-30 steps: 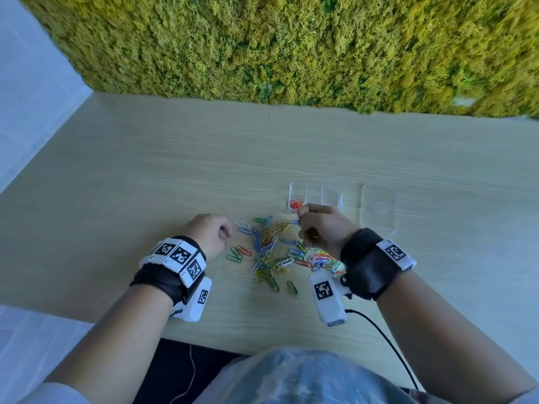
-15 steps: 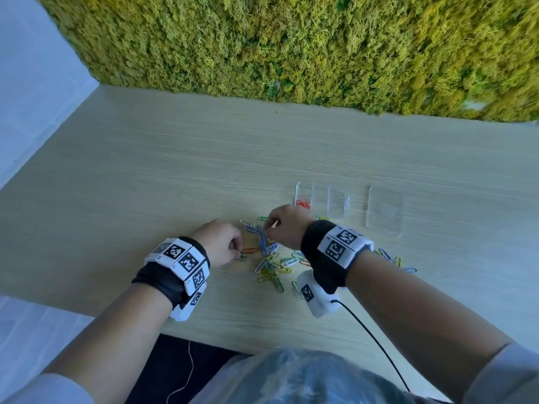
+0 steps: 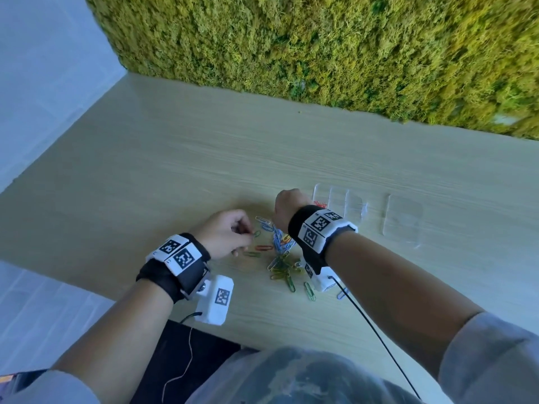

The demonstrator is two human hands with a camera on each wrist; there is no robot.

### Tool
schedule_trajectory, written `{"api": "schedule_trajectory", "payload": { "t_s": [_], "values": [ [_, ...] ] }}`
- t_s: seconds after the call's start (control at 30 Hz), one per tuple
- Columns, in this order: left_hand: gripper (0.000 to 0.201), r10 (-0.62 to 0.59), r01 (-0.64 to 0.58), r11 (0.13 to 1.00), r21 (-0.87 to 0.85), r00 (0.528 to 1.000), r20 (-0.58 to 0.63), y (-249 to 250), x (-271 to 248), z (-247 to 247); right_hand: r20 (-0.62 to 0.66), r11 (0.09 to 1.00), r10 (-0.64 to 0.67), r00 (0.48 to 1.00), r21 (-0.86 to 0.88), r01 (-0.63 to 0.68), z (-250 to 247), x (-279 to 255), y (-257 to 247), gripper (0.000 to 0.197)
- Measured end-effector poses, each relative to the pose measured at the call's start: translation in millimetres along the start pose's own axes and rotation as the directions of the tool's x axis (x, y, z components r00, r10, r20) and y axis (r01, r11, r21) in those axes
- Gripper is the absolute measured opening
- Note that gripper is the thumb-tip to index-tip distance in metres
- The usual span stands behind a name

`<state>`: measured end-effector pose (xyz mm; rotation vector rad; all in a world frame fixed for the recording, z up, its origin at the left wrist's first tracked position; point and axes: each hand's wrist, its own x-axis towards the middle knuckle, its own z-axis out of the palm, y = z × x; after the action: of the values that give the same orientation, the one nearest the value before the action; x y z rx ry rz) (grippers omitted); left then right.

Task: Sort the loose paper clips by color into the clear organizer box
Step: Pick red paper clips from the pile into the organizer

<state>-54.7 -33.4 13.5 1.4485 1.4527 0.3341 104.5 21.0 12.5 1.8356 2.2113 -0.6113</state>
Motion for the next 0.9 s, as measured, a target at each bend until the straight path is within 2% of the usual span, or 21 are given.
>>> {"api": "schedule_trajectory", "payload": {
  "t_s": [0.07, 0.1, 0.13, 0.17, 0.2, 0.23, 0.27, 0.3, 0.33, 0.37, 0.4, 0.43, 0.47, 0.5, 0.53, 0.57, 0.6, 0.63, 0.7, 0.9],
  "values": [
    [0.022, -0.022, 0.027, 0.980, -0.195, 0.999, 0.029, -1.2, 0.1, 2.9, -0.027, 0.992, 0.006, 1.000, 0.125, -0.002, -1.8, -3.3, 5.0, 0.012],
    [0.024, -0.036, 0.046, 0.954, -0.298, 0.999, 0.037, -0.8, 0.0, 4.7, -0.029, 0.970, 0.014, 0.999, 0.244, -0.006, -3.9, -7.4, 7.7, 0.013],
    [0.025, -0.054, 0.067, 0.912, -0.406, 0.998, 0.044, 0.4, -0.9, 6.6, -0.017, 0.899, 0.016, 1.000, 0.439, -0.007, -5.3, -11.1, 11.2, 0.014],
    [0.026, -0.072, 0.089, 0.861, -0.502, 0.996, 0.053, 1.3, -1.7, 8.5, 0.032, 0.723, 0.011, 0.999, 0.690, -0.030, -7.7, -16.3, 15.0, 0.016],
    [0.027, -0.086, 0.109, 0.803, -0.586, 0.994, 0.067, 2.2, -2.6, 10.5, 0.096, 0.447, -0.015, 0.995, 0.891, -0.079, -9.9, -21.4, 19.8, 0.018],
    [0.029, -0.097, 0.129, 0.753, -0.645, 0.992, 0.085, 2.4, -3.2, 11.6, 0.146, 0.146, -0.067, 0.987, 0.980, -0.135, -12.0, -27.3, 25.6, 0.019],
    [0.029, -0.111, 0.150, 0.716, -0.681, 0.989, 0.101, 3.0, -3.7, 13.3, 0.160, -0.080, -0.123, 0.979, 0.982, -0.171, -12.4, -31.5, 33.2, 0.020],
    [0.028, -0.133, 0.176, 0.714, -0.677, 0.984, 0.115, 2.5, -3.5, 14.0, 0.151, -0.197, -0.154, 0.976, 0.964, -0.180, -13.6, -36.9, 40.8, 0.021],
    [0.026, -0.156, 0.197, 0.743, -0.640, 0.980, 0.121, 1.6, -2.5, 15.6, 0.140, -0.237, -0.164, 0.976, 0.955, -0.177, -13.7, -41.2, 47.4, 0.022],
    [0.024, -0.163, 0.192, 0.822, -0.536, 0.981, 0.101, -1.2, -0.4, 16.7, 0.131, -0.232, -0.171, 0.977, 0.958, -0.169, -13.5, -45.5, 53.1, 0.022],
    [0.020, -0.148, 0.158, 0.921, -0.355, 0.987, 0.057, -3.1, 2.0, 18.1, 0.130, -0.208, -0.169, 0.977, 0.964, -0.164, -12.0, -48.3, 58.2, 0.020],
    [0.014, -0.106, 0.106, 0.989, -0.100, 0.994, 0.007, -5.9, 4.7, 18.2, 0.136, -0.161, -0.158, 0.978, 0.974, -0.161, -10.7, -50.9, 61.8, 0.015],
    [0.010, -0.052, 0.054, 0.986, 0.160, 0.998, -0.019, -7.6, 6.7, 17.6, 0.146, -0.077, -0.145, 0.979, 0.984, -0.158, -9.4, -52.8, 64.8, 0.011],
    [0.011, -0.024, 0.026, 0.932, 0.362, 1.000, -0.010, -8.2, 7.9, 17.1, 0.150, 0.067, -0.126, 0.981, 0.988, -0.142, -7.9, -54.6, 66.9, 0.008],
    [0.012, -0.017, 0.011, 0.869, 0.494, 1.000, 0.007, -7.8, 8.1, 17.0, 0.147, 0.278, -0.107, 0.983, 0.954, -0.113, -6.2, -57.0, 67.8, 0.006],
    [0.013, -0.007, -0.003, 0.824, 0.567, 1.000, 0.015, -7.2, 7.9, 17.0, 0.139, 0.520, -0.091, 0.986, 0.851, -0.072, -4.5, -59.4, 68.1, 0.006],
    [0.012, 0.018, -0.026, 0.799, 0.600, 1.000, 0.018, -6.5, 7.9, 16.9, 0.110, 0.723, -0.085, 0.990, 0.691, -0.015, -0.5, -61.0, 67.9, 0.009],
    [0.012, 0.044, -0.046, 0.789, 0.613, 0.999, 0.018, -5.6, 7.7, 16.2, 0.067, 0.854, -0.096, 0.993, 0.519, 0.048, 4.4, -62.7, 66.6, 0.013],
    [0.012, 0.085, -0.081, 0.776, 0.626, 0.996, 0.025, -4.7, 8.1, 15.4, 0.018, 0.947, -0.107, 0.994, 0.305, 0.097, 11.9, -67.3, 62.5, 0.019],
    [0.012, 0.083, -0.093, 0.761, 0.642, 0.995, 0.045, -5.1, 8.6, 15.4, 0.073, 0.993, -0.098, 0.992, 0.066, 0.094, 21.2, -63.4, 49.8, 0.023]
  ]
}}
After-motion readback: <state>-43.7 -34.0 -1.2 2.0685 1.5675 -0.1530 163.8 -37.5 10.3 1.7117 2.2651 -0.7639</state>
